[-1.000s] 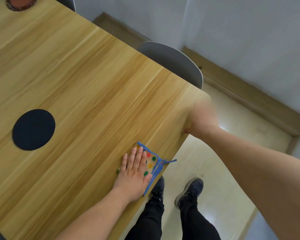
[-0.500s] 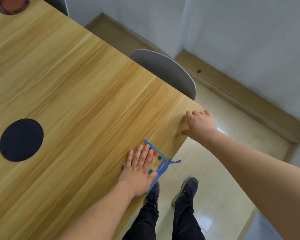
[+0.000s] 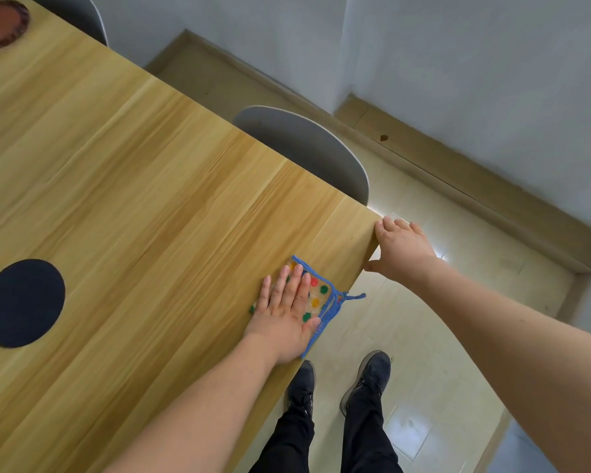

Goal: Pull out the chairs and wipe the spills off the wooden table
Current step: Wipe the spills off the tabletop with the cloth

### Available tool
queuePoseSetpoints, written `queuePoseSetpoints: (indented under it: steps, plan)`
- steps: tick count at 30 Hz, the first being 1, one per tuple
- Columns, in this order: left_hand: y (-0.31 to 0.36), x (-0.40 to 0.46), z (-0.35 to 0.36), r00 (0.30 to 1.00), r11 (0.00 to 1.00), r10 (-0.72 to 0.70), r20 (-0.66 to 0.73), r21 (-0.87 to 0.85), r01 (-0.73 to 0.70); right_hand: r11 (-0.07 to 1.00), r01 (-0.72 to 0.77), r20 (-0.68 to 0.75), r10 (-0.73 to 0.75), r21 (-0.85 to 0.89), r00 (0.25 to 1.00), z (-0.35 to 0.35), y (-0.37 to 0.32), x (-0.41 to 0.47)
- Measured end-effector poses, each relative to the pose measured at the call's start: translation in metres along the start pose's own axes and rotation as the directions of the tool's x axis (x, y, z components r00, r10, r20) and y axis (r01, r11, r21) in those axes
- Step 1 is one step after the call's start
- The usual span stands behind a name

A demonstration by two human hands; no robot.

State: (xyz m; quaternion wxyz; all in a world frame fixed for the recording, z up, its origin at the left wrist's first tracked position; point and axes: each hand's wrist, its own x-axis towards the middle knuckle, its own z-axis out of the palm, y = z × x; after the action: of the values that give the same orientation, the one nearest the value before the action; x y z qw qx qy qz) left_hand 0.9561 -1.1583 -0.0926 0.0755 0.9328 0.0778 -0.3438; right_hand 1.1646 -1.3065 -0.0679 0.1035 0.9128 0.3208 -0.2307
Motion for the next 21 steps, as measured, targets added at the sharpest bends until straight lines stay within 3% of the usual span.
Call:
queuePoseSetpoints:
  steps: [4, 8, 13, 21]
  plan:
    - [0.008, 0.019, -0.016, 1.0, 1.0, 0.002, -0.024, -0.008, -0.002, 0.998, 0.06, -0.045, -0.059, 0.029, 0.997, -0.004, 0.014, 0.006]
    - [0.015, 0.038, -0.031, 0.999, 1.0, 0.013, -0.053, -0.004, -0.013, 0.979, 0.015, -0.085, 0.003, 0.204, 0.996, -0.009, 0.022, 0.008]
    - [0.024, 0.062, -0.05, 0.998, 1.0, 0.02, -0.068, -0.008, -0.021, 0.835, -0.085, -0.063, 0.141, 0.544, 0.988, -0.007, 0.03, 0.012]
    - [0.036, 0.099, -0.077, 0.995, 0.999, 0.035, -0.089, -0.004, -0.036, 0.635, -0.183, 0.096, 0.17, 0.751, 0.981, -0.002, 0.039, 0.024]
